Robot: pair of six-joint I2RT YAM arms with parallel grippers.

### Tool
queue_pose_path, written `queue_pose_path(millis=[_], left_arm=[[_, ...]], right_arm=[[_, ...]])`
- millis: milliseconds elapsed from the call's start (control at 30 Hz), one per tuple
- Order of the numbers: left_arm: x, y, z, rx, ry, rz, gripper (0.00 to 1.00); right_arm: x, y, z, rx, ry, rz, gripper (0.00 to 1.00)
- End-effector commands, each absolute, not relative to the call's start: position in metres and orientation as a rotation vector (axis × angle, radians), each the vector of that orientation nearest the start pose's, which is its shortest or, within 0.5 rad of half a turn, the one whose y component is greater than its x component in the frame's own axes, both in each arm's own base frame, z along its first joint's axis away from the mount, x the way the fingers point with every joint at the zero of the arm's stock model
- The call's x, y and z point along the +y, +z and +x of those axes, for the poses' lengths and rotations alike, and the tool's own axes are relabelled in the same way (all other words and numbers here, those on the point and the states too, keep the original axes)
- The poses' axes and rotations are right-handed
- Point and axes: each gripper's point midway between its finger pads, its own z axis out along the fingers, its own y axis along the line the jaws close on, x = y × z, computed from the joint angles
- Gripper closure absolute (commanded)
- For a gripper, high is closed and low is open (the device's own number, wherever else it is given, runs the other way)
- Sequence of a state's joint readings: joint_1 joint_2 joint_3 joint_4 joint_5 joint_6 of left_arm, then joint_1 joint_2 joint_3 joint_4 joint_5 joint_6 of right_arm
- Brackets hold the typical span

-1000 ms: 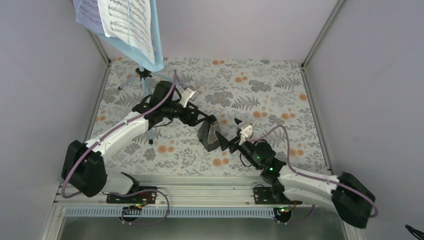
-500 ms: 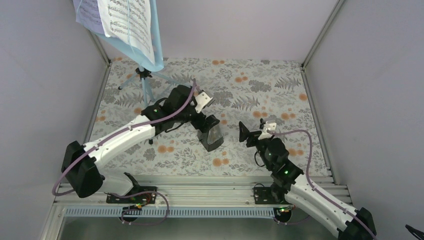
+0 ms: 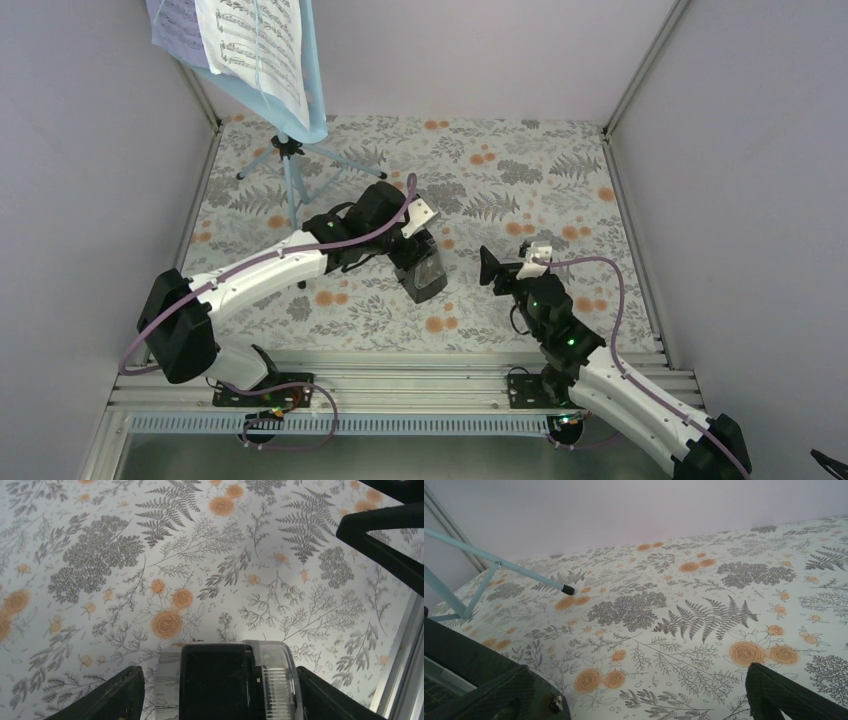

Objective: Pack up the instrument practice props

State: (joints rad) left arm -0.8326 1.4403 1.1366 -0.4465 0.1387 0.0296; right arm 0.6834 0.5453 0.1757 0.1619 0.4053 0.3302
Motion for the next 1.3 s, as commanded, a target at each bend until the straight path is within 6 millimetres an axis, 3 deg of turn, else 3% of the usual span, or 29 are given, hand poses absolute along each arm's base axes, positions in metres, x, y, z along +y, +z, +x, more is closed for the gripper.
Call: queue_pose_path(millis=[0,100,267,467,567,667,867,1033,1100,1267], left_arm=[[-0.32,0.197,0.264,2.099,-0.522,1.067,0.34],[-0.319,0.196,0.263,2.1,-0.523,1.073,0.46],[-0.319,0.195,0.26,2.095,-0.531,1.087,0.52],[-0.319,0.194,0.258,2.092,-0.528,1.091,0.67],[-0.317,0.191,0.26,2.107,-0.51,1.073,0.69],[-0.31,0.19,0.268,2.158,-0.464,0.965,0.72],[-0.291,0.197,0.283,2.282,-0.404,0.512,0.72],[-0.298,0.201,0.286,2.29,-0.391,0.319,0.66],[-0.304,0.201,0.284,2.294,-0.397,0.31,0.58],[-0.317,0.207,0.275,2.283,-0.411,0.392,0.21]], right_arm=[[0.112,0.175,0.255,1.756,0.377,0.033,0.0],[0.111,0.174,0.255,1.756,0.375,0.038,0.0],[0.11,0.174,0.255,1.754,0.377,0.044,0.0],[0.109,0.174,0.255,1.753,0.378,0.047,0.0],[0.109,0.174,0.255,1.752,0.379,0.047,0.0],[0.112,0.175,0.254,1.755,0.389,0.028,0.0],[0.123,0.171,0.251,1.825,0.453,0.015,0.01],[0.142,0.16,0.246,1.908,0.585,0.012,0.0],[0.154,0.154,0.241,1.936,0.649,-0.03,0.0],[0.192,0.152,0.225,1.928,0.854,-0.225,0.0]])
